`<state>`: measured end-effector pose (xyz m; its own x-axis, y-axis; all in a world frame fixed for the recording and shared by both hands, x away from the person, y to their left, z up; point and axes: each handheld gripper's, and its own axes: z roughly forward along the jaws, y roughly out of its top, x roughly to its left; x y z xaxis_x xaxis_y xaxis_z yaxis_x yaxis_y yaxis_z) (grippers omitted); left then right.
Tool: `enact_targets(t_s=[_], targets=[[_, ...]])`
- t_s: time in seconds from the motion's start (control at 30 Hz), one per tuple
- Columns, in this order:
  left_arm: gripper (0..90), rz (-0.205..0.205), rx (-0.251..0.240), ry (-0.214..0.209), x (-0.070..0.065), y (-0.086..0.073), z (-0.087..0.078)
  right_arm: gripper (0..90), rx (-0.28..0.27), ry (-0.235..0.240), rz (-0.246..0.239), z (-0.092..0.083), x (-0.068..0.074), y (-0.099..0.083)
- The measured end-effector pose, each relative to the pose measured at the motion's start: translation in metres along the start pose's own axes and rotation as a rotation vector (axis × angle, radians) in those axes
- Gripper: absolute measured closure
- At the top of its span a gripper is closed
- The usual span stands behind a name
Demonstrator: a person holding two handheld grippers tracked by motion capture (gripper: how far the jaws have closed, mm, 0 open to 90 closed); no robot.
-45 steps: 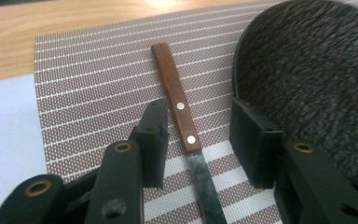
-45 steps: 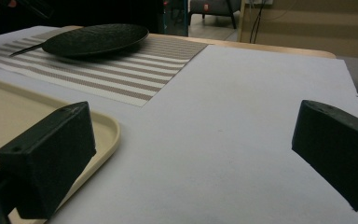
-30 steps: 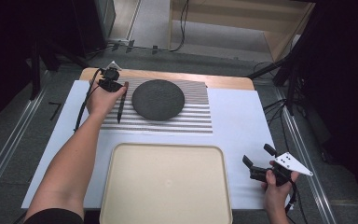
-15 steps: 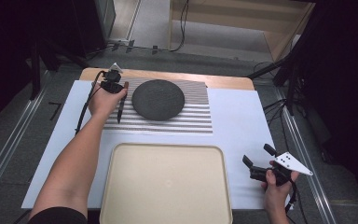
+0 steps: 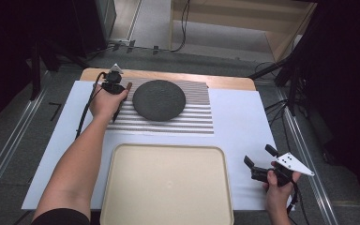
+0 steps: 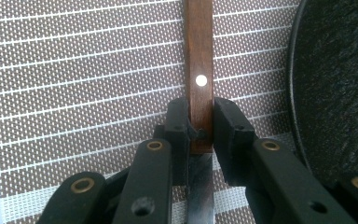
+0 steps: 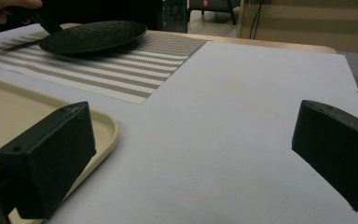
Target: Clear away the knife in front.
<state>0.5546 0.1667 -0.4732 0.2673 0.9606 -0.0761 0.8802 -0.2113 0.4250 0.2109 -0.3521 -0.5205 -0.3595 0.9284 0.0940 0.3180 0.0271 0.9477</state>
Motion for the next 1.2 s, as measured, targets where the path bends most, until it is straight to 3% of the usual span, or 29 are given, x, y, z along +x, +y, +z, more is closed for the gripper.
enact_targets(t_s=[0.27,0.5,0.77,1.07,1.2], targets=[[75.8,0.005,0.001,-0.008,0.0010,-0.0002,0.0002,0.0,0.001,0.000,-0.006,0.0008,0.0001,0.0001],[76.1,-0.024,0.002,-0.034,0.0050,0.0001,0.0003,0.0,0.007,-0.003,-0.006,0.0013,0.0004,0.0001],[76.4,-0.033,-0.014,-0.033,0.0049,-0.0021,0.0001,0.0,0.010,-0.003,-0.002,0.0015,0.0006,0.0001],[77.0,-0.011,-0.022,-0.020,0.0027,-0.0032,-0.0001,0.0,0.010,-0.007,-0.001,0.0020,0.0004,0.0001],[77.2,-0.016,-0.024,-0.033,0.0045,-0.0032,-0.0003,0.0,0.008,-0.005,0.001,0.0019,-0.0003,0.0001]])
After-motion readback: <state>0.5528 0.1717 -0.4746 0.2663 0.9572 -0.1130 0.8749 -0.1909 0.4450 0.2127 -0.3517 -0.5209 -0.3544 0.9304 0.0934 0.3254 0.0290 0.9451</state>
